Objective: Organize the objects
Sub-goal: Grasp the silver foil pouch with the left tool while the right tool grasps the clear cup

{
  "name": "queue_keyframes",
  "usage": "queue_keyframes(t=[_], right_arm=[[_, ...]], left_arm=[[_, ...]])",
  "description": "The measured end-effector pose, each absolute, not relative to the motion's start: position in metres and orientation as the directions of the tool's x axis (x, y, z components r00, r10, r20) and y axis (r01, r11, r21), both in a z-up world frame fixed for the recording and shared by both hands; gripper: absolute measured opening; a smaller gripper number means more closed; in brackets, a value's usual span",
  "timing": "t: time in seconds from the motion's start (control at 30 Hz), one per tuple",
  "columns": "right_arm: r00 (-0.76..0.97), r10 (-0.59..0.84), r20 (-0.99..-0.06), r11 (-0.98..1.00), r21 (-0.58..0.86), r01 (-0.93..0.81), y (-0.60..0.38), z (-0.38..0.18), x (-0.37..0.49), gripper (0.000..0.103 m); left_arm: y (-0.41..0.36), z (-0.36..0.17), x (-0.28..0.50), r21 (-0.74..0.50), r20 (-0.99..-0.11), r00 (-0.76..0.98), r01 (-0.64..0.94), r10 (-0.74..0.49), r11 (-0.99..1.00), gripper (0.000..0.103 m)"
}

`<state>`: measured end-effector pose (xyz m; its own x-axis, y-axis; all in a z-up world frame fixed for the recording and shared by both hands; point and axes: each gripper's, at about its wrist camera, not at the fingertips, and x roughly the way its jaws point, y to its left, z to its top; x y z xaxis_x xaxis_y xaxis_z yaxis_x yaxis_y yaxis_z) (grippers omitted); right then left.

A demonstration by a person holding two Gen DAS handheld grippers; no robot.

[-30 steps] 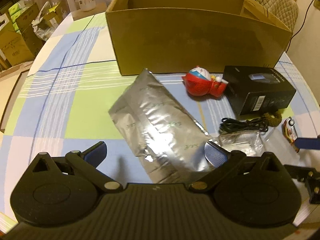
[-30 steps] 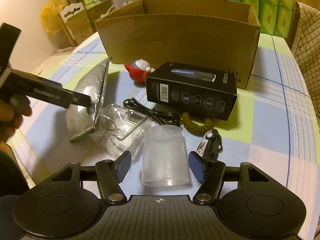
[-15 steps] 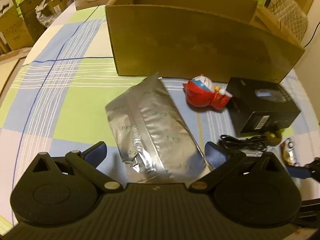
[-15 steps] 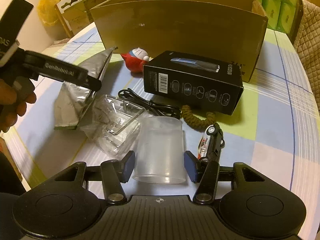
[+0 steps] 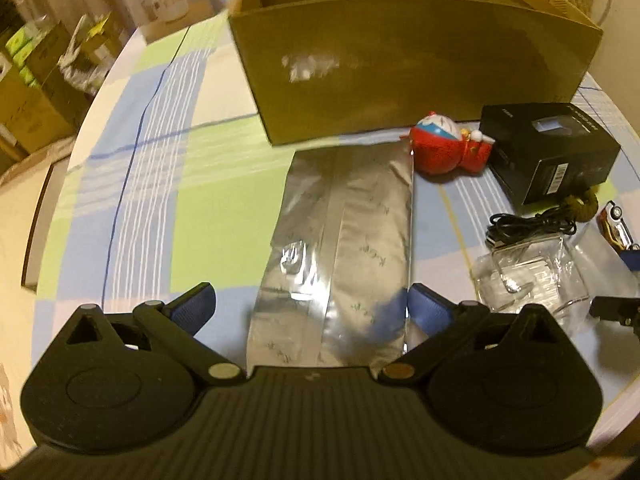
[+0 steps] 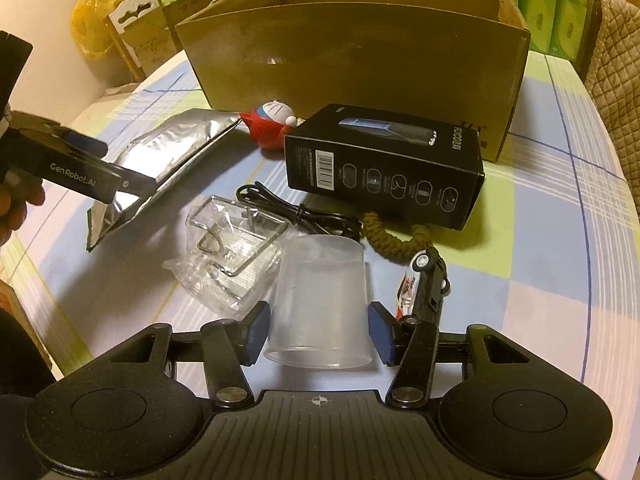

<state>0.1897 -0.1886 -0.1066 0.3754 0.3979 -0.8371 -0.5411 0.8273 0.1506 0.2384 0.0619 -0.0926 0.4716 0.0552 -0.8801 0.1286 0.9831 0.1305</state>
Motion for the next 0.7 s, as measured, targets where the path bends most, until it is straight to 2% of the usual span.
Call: queue_keyframes(t=[0.3,0.57,0.63,0.7], right_arm=[[0.374,0.379,-0.847,0.82,0.12,-0.56,-0.183,-0.111,0.191,0.051],[0.376,0.373,-0.848,0.815,0.106,-0.569,-0.18,-0.112,0.192,0.051],[0.375,0.374,-0.848,0.815,0.108,-0.569,-0.18,-0.112,0.193,0.051],[0.374,0.378,-0.847,0.817,0.115,-0.565,-0.18,-0.112,0.194,0.051]], left_arm=[[0.035,-0.104,0.255,0.198,-0.89,0.453,0.283,0.052,0.938,0.098],[0.021,-0.112,0.261,0.252,-0.891,0.447,0.35,0.075,0.902,0.096],[0.021,-0.113,0.263,0.241,-0.898,0.436,0.357,0.068,0.902,0.092],[0.022,-0.113,0.265,0.214,-0.907,0.418,0.359,0.048,0.909,0.082]])
